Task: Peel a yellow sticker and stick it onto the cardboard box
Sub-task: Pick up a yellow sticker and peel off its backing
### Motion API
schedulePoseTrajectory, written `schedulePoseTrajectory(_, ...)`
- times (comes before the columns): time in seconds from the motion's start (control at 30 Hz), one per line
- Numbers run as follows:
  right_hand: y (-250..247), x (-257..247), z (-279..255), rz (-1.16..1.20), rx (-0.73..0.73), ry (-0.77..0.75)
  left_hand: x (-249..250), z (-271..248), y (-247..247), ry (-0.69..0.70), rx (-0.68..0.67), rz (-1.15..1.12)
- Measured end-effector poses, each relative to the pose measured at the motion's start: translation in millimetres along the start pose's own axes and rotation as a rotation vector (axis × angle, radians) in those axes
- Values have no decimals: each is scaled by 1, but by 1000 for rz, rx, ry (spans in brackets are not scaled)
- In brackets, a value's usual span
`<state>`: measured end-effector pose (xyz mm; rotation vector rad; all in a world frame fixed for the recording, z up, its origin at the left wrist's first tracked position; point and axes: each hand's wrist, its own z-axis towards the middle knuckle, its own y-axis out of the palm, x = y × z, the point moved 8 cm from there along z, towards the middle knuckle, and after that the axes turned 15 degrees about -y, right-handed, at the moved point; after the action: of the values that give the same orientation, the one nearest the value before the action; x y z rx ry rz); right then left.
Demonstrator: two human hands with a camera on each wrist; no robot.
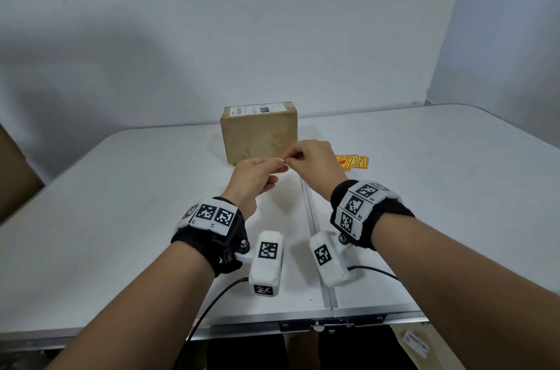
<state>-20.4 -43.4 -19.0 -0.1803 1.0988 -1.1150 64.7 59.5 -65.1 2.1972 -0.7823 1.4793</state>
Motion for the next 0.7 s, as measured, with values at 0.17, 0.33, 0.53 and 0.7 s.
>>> schedulePoseTrajectory(0.17, 0, 1, 0, -1, -3, -4, 2, 0, 0, 23, 31, 20)
schedulePoseTrajectory(0.33, 1, 7, -1, 87, 6, 30, 3, -1, -1, 39, 50, 66)
schedulePoseTrajectory(0.53, 8, 18, -5, 371, -28, 163, 7, -3, -5, 70, 71, 139)
schedulePoseTrajectory(0.7, 12, 21, -6, 413, -48, 223, 10, -5, -5, 89, 60, 222)
